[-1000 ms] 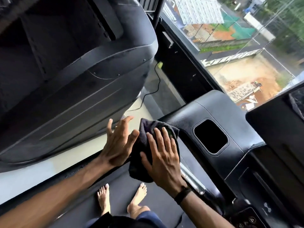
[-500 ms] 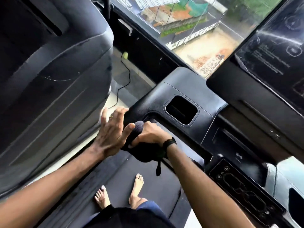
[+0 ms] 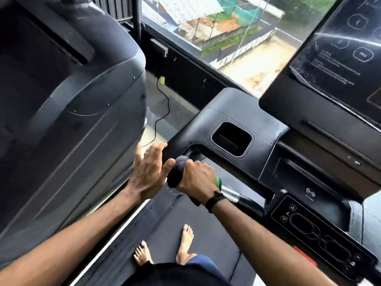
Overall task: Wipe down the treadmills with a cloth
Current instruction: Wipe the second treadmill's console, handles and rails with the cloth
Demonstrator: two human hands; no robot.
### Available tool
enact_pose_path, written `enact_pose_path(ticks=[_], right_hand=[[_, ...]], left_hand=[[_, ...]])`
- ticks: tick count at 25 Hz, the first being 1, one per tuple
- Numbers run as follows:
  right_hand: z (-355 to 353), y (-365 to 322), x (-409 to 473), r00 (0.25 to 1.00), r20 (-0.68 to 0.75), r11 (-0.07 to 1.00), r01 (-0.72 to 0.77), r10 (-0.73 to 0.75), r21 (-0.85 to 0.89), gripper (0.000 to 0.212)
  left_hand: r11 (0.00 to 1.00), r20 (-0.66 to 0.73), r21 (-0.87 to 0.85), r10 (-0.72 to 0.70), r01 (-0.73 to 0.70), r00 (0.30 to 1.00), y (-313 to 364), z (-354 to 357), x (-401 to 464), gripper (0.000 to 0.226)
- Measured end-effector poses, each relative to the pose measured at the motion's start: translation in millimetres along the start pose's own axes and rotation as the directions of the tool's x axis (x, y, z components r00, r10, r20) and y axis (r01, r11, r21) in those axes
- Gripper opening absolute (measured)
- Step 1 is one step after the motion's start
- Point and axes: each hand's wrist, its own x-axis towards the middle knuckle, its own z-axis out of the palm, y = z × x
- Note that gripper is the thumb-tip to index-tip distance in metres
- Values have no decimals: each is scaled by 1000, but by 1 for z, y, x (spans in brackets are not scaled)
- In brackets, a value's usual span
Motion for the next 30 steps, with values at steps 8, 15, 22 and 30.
enact_pose_path(ticks=[8,15,22,30], right_hand=[[-30,18,17,912,410,936,-139,-5,322,50],[-17,12,12,986,155,991,39,-60,131,42],[8,-1,-19,974,-205,993,82,-99,-89,29],[-26,10,1,975,221,986,-55,19,158,44]], left_hand=[[999,-10,45,22,-22,1000,-5,1,-1,82],[994,26,97,53,-55,998,-4,2,5,83],[993,29,116,35,-38,999,-1,3,7,71],[987,19,163,0,-3,1000,1,3,3,60]])
